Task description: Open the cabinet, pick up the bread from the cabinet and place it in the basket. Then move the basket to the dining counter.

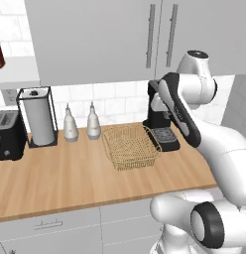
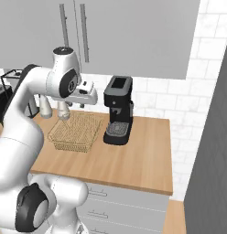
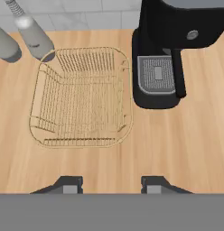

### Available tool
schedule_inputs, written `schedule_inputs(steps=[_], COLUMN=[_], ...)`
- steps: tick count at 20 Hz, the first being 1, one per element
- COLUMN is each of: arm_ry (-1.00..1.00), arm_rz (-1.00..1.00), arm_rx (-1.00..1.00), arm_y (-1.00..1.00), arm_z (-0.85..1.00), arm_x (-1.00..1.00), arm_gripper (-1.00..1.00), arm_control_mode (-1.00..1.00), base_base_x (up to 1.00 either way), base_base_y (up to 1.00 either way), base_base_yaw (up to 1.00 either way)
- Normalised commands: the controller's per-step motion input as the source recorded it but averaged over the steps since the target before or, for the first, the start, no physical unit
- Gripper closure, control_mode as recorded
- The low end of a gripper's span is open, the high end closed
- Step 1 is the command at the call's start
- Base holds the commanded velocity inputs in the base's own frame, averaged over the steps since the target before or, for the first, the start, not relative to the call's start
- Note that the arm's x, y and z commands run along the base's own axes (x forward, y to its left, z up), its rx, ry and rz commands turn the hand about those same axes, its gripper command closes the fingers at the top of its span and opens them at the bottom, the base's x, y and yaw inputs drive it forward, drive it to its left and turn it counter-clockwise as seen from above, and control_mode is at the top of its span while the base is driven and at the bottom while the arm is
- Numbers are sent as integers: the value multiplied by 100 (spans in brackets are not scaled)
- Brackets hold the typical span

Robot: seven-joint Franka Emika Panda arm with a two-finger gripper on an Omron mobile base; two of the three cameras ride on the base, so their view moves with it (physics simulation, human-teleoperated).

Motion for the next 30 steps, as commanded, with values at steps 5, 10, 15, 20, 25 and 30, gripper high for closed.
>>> schedule_inputs(steps=[5, 10, 15, 20, 25, 30], arm_ry=[-17, -36, -27, -3, 2, -25], arm_rz=[12, 0, 0, 0, -3, -3], arm_rx=[-2, 0, 0, 0, 0, 0], arm_y=[16, -1, -1, -1, -17, -5], arm_z=[2, 54, 81, 83, 39, 44], arm_x=[-79, -40, 1, 24, 18, 26], arm_gripper=[-100, -100, -100, -100, -100, -100], arm_control_mode=[-100, -100, -100, -100, -100, -100], base_base_x=[0, 0, 0, 0, 0, 0], base_base_y=[0, 0, 0, 0, 0, 0], base_base_yaw=[0, 0, 0, 0, 0, 0])
